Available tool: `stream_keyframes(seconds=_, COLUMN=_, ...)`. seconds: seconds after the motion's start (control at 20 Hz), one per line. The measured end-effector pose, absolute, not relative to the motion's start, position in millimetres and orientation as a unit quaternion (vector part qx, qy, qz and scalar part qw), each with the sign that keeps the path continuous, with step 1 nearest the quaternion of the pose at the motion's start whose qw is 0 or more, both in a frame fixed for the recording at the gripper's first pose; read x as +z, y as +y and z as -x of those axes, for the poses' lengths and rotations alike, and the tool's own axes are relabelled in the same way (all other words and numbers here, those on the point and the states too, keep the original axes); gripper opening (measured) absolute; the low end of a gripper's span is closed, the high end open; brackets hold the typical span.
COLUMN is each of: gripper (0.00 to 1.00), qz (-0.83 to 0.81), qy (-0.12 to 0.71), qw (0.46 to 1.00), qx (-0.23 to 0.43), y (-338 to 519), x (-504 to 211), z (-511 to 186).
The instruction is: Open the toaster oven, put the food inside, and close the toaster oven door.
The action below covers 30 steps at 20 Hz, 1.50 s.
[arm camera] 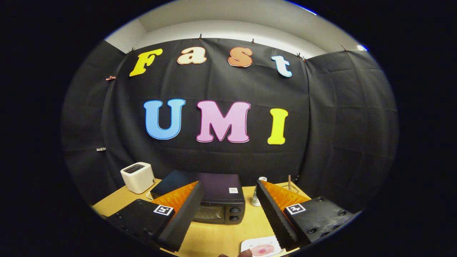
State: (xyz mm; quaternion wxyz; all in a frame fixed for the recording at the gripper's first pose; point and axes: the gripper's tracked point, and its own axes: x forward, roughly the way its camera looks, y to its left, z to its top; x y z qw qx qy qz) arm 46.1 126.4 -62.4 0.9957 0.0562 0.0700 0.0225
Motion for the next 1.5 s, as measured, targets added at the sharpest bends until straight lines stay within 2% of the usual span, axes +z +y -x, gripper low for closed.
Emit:
stream_keyframes(seconds=0.35, gripper=0.98, qz=-0.07, qy=0.117, qw=0.99, qx=0.042, y=204.2, x=-113.7, z=-86.0)
stream_keyframes(seconds=0.9, gripper=0.98, qz=-0.067, qy=0.222, qw=0.972, qx=0.043, y=265.7, x=-217.3, z=-136.8)
stream_keyframes(seconds=1.2, gripper=0.98, qz=-0.061, qy=0.235, qw=0.969, qx=0.037, y=279.1, x=-233.3, z=-147.7)
stream_keyframes(seconds=1.5, gripper=0.99, qz=-0.058, qy=0.237, qw=0.969, qx=0.033, y=280.0, x=-232.1, z=-127.9)
